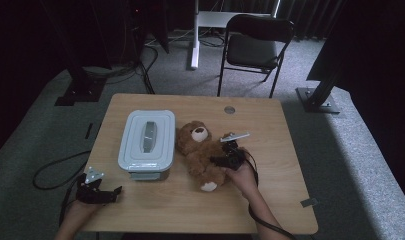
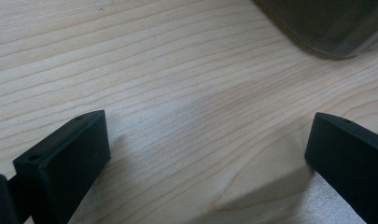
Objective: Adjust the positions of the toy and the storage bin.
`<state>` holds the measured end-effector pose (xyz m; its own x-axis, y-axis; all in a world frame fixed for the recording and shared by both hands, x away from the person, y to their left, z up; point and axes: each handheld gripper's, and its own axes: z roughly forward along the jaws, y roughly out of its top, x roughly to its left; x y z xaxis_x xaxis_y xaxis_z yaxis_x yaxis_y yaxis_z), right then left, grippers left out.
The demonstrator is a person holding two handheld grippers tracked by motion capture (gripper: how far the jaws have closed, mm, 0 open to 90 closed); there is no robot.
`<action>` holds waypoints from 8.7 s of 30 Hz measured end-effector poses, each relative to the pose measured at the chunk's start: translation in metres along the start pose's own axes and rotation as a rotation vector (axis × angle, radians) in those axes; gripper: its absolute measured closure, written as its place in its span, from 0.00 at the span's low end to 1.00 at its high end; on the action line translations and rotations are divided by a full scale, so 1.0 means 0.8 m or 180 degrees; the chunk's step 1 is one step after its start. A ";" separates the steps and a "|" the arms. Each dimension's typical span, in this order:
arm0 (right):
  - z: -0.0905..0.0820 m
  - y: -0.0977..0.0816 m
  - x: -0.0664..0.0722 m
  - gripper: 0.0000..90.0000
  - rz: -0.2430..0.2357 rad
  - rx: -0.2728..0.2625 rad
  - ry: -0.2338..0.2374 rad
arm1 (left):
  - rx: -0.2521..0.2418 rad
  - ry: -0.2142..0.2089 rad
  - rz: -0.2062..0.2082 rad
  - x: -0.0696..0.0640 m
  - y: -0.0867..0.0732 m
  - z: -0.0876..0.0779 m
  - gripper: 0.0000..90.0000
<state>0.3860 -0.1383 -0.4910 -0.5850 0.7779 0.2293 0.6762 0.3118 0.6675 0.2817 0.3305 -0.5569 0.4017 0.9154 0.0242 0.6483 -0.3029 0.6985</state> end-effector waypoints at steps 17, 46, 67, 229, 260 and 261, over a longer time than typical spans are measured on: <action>-0.073 0.013 -0.089 0.71 0.0747 -0.0525 -0.0730 | 0.0002 -0.0009 0.0016 0.000 0.000 0.000 0.01; -0.046 0.028 -0.208 0.39 0.1301 -0.0506 -0.1501 | 0.0000 -0.0031 0.0034 0.000 0.002 0.002 0.01; -0.097 0.043 -0.154 0.14 0.0897 -0.0747 -0.0878 | 0.0008 0.0053 -0.0061 -0.003 0.013 0.011 0.01; -0.098 -0.192 -0.093 0.14 -0.0325 -0.0660 -0.0584 | -0.0210 -0.0782 0.0276 -0.080 0.069 -0.036 0.01; -0.092 -0.195 -0.104 0.14 -0.0229 -0.0297 -0.0820 | -0.0362 -0.1127 0.0787 -0.172 0.194 -0.050 0.02; -0.092 -0.195 -0.104 0.14 -0.0227 -0.0298 -0.0821 | -0.0368 -0.1136 0.0796 -0.176 0.197 -0.049 0.02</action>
<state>0.2962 -0.2914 -0.5619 -0.4884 0.8726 -0.0004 0.5861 0.3284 0.7407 0.3018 0.1643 -0.4220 0.7480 0.6630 -0.0317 0.4346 -0.4532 0.7783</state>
